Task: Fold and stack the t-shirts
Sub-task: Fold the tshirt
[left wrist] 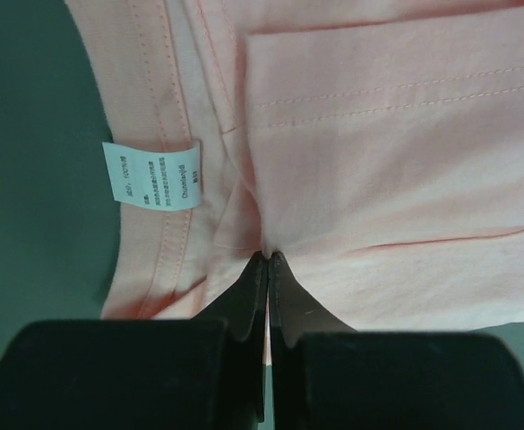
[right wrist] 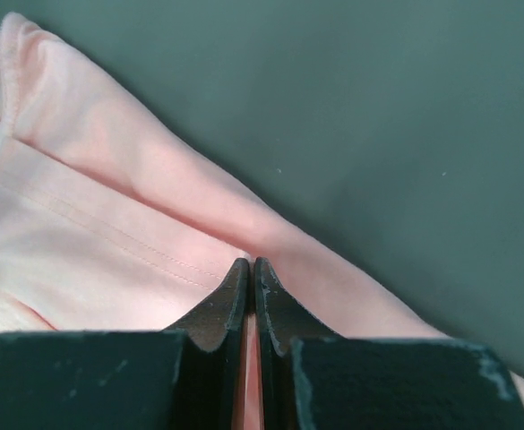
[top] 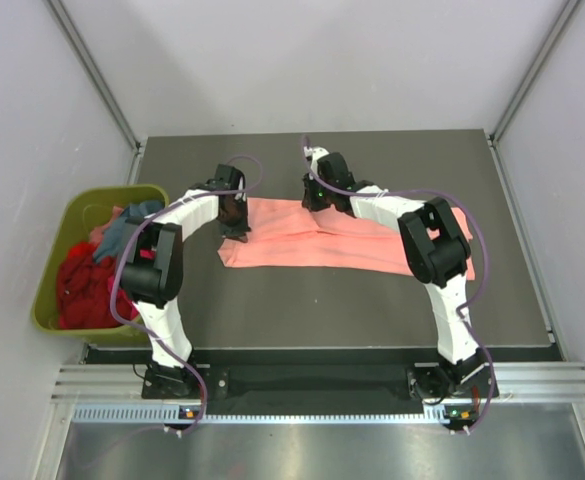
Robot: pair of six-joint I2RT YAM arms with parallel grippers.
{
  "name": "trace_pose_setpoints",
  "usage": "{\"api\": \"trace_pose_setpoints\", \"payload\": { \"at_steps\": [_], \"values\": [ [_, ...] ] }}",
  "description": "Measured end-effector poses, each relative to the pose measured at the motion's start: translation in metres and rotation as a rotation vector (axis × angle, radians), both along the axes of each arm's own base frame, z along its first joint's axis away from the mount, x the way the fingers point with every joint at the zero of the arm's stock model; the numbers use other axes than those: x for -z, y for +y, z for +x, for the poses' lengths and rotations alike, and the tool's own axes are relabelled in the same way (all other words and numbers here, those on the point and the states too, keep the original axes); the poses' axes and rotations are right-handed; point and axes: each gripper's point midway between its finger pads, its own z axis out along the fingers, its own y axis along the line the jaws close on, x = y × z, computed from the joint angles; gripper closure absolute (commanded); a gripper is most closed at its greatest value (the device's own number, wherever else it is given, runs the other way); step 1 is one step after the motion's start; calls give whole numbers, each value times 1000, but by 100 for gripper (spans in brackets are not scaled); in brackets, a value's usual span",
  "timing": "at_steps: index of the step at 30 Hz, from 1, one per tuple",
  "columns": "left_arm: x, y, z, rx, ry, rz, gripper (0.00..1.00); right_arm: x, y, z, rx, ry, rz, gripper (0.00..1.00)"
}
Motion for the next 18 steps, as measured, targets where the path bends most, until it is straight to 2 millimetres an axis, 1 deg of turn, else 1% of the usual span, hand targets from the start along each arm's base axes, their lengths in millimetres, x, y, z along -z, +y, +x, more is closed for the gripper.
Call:
{"api": "trace_pose_setpoints", "payload": {
  "at_steps": [5, 6, 7, 9, 11, 13, 15, 18],
  "values": [
    [2, 5, -4, 8, 21, 30, 100, 7, -3, -3, 9, 21, -2, 99],
    [3, 6, -5, 10, 29, 34, 96, 8, -4, -4, 10, 25, -3, 99],
    [4, 6, -5, 12, 35, 37, 83, 9, -4, -5, 12, 29, -2, 98],
    [7, 7, -5, 18, 47, 49, 75, 10, -4, -6, 13, 33, -2, 95],
    [8, 10, -6, 14, 59, 69, 70, 11, -4, -6, 14, 36, -2, 85],
    [4, 14, -5, 11, 63, 91, 68, 12, -5, -8, 18, 49, -6, 79],
    [-4, 19, -3, 5, 64, 120, 67, 16, -8, -12, 20, 70, -17, 78],
    [-22, 19, 10, -1, 29, 132, 67, 21, -12, -19, 24, 108, -35, 77]
  ]
}}
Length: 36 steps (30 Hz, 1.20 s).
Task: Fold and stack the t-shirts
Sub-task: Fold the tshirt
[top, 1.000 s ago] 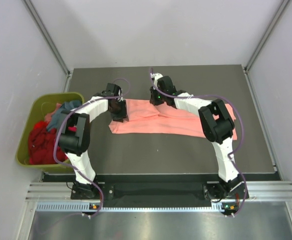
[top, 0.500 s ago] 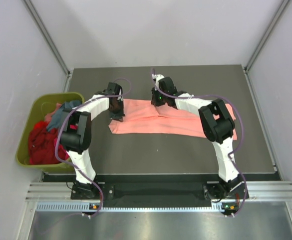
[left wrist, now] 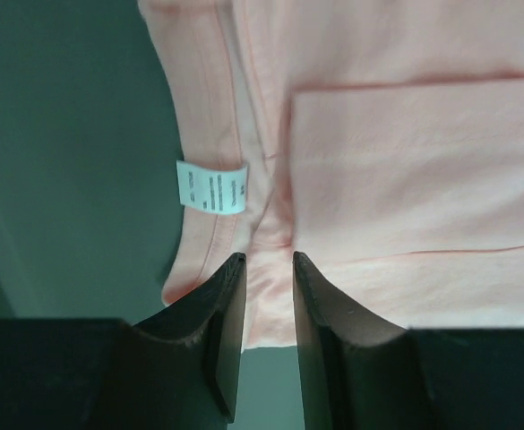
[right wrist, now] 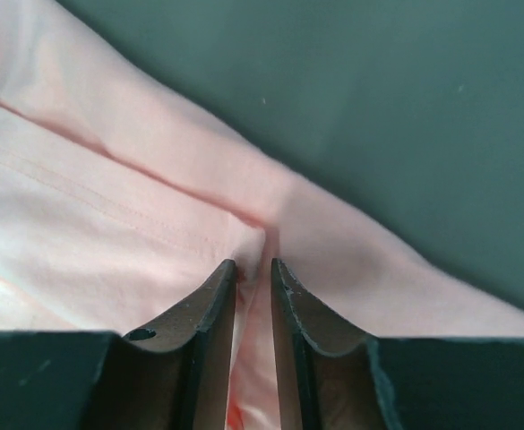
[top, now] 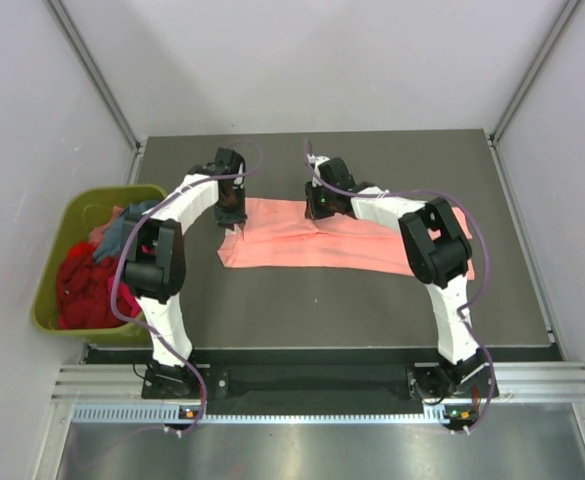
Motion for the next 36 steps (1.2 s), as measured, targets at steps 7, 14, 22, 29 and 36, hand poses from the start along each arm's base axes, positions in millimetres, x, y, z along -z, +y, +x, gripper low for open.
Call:
{"api": "trace_pose_setpoints", "payload": {
  "at_steps": [7, 14, 22, 29, 36],
  "values": [
    [-20, -21, 17, 34, -54, -82, 67, -34, 0, -13, -5, 10, 43, 76],
    [9, -26, 14, 44, 5, -65, 68, -36, 8, -26, -24, 44, 100, 78],
    [33, -11, 12, 6, 40, 21, 68, 7, 1, -58, -16, 155, 132, 80],
    [18, -6, 23, -18, 9, 63, 66, 4, -2, -60, -14, 136, 141, 79],
    [-35, -9, 79, -28, -171, 49, 69, -37, -6, -62, -8, 82, 163, 78]
  ]
}}
